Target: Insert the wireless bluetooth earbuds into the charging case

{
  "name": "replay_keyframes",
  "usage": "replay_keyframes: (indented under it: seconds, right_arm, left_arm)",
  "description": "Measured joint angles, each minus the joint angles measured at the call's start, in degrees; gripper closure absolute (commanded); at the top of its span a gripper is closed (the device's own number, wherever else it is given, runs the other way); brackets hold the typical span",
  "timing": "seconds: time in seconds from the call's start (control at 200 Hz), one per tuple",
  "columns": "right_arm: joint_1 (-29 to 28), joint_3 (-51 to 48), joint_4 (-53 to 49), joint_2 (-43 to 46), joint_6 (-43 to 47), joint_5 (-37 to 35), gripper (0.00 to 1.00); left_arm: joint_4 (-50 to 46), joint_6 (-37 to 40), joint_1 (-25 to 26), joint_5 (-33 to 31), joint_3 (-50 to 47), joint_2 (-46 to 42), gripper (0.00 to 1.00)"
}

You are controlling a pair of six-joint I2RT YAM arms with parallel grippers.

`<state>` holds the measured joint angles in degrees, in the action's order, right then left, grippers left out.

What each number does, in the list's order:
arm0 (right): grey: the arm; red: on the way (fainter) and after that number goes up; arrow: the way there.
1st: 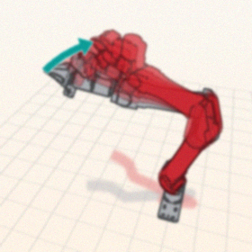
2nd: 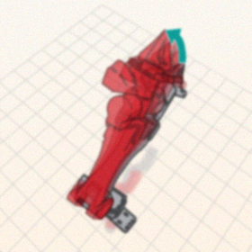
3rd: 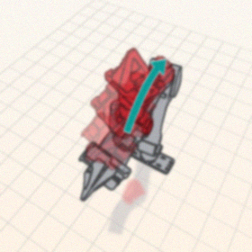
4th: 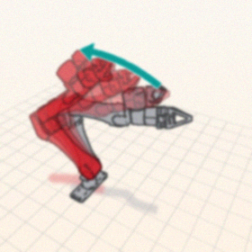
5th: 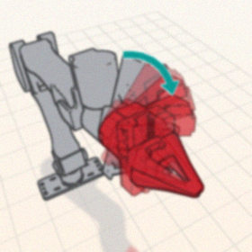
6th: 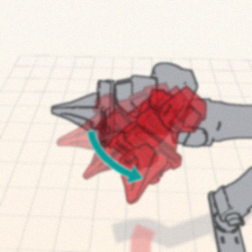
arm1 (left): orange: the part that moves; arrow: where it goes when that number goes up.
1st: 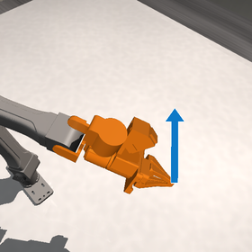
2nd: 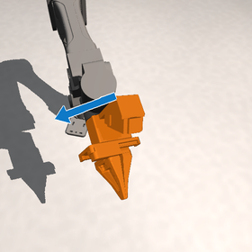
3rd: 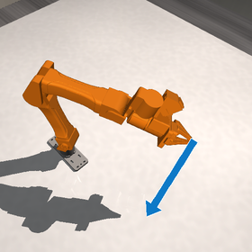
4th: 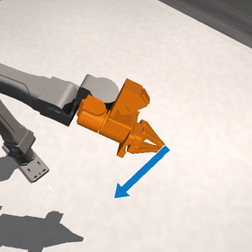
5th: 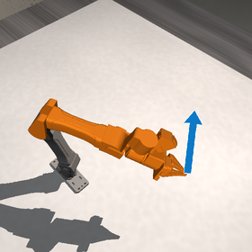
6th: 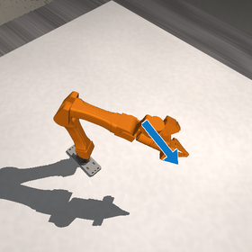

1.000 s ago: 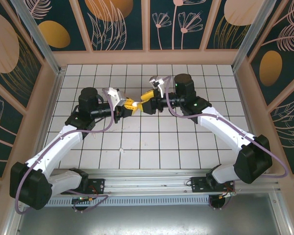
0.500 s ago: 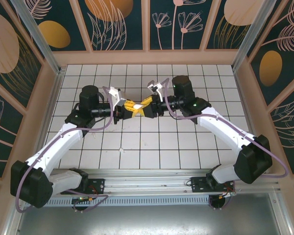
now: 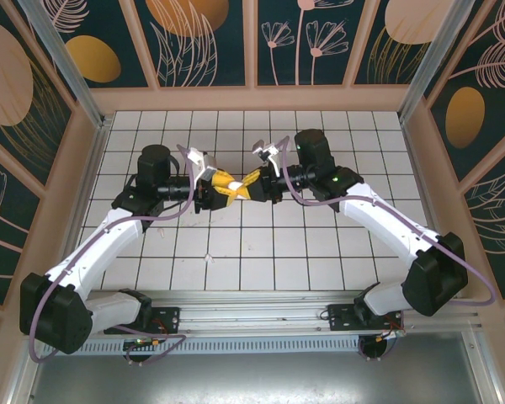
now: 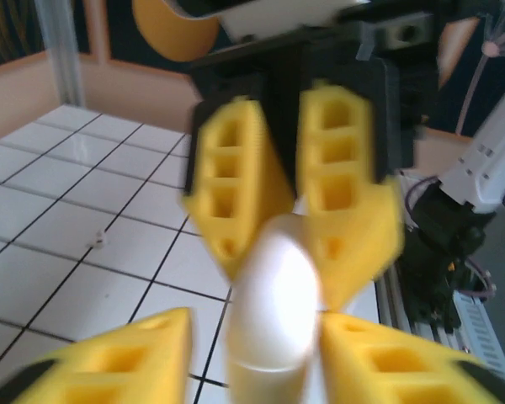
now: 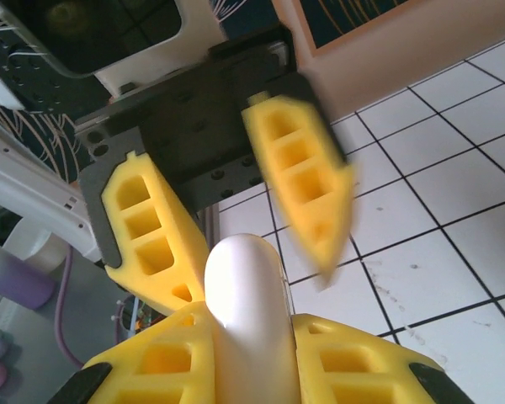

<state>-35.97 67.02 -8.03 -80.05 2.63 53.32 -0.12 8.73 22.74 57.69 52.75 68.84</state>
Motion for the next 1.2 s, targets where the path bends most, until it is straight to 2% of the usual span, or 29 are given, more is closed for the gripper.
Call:
replay_keyframes:
  seconds: [0.065,0.155,0.365,0.581,0.951,0.991,1.106,1.201]
  right_arm:
    - [-0.2,0.0,-0.4,0.4,0.0,-0.5,0.96]
    - [-0.3,-0.2,-0.4,1.2,0.1,-1.9,0.96]
    - [-0.3,-0.3,-0.4,2.0,0.1,-2.9,0.97]
    - [-0.3,-0.3,-0.4,2.0,0.0,-2.9,0.97]
    - [-0.5,-0.3,-0.4,2.0,0.0,-2.2,0.97]
    - [-0.5,-0.3,-0.4,2.0,0.0,-2.2,0.97]
    - [-0.5,-0.3,-0.2,1.9,0.0,-2.2,0.98]
    - [-0.6,-0.3,0.1,1.8,-0.1,-2.3,0.98]
  left_arm:
    - [-0.5,0.6,-0.3,-0.9,0.2,-0.1,0.41]
    - [-0.6,0.7,-1.0,0.0,0.2,-0.2,0.41]
    - [-0.5,0.6,-1.8,4.5,0.3,-0.1,0.44]
    - [-0.1,0.2,-1.8,9.6,1.0,3.3,0.52]
    - [-0.1,0.1,-2.0,13.0,3.7,5.9,0.81]
    - [-0.1,0.2,-2.1,13.2,3.7,5.9,0.8]
    - [-0.1,0.3,-2.1,13.2,3.7,5.9,0.63]
    - [-0.1,-0.1,-2.1,12.7,3.6,5.9,0.59]
